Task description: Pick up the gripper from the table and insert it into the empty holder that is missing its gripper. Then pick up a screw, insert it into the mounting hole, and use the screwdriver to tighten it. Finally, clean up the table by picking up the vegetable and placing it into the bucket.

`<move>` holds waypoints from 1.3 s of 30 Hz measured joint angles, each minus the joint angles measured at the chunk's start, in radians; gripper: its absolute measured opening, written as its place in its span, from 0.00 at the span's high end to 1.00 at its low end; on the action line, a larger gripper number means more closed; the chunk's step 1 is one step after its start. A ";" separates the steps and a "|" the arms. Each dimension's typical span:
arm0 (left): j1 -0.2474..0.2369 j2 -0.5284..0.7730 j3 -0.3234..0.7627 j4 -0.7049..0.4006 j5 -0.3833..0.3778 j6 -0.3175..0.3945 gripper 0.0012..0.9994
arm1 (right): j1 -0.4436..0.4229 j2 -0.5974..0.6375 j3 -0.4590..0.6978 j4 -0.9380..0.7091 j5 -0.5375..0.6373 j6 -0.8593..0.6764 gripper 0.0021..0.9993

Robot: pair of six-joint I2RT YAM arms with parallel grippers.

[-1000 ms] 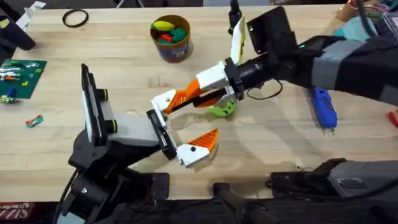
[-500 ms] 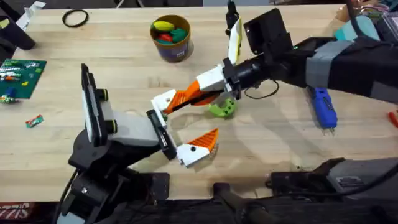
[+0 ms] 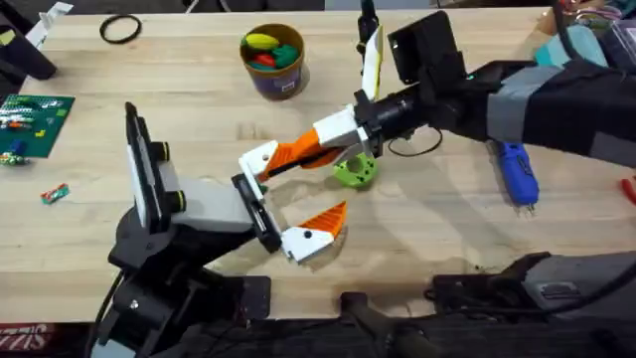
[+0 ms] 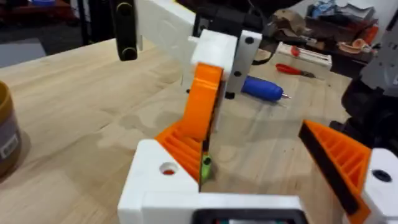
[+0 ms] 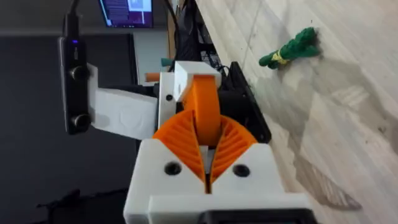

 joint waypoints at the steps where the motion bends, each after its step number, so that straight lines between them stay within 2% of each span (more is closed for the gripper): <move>1: 0.001 0.000 0.000 0.000 -0.007 0.002 0.01 | 0.003 0.000 -0.001 0.015 0.004 0.010 0.99; 14: 0.010 0.000 0.000 0.000 -0.050 0.002 0.01 | 0.029 0.019 -0.003 0.091 0.035 0.080 0.99; 24: 0.014 0.000 0.000 0.001 -0.078 -0.010 0.01 | 0.031 0.066 -0.002 0.218 0.017 0.126 0.99; 39: 0.015 0.000 0.000 0.001 -0.083 -0.006 0.01 | 0.033 0.068 -0.002 0.230 0.016 0.145 0.99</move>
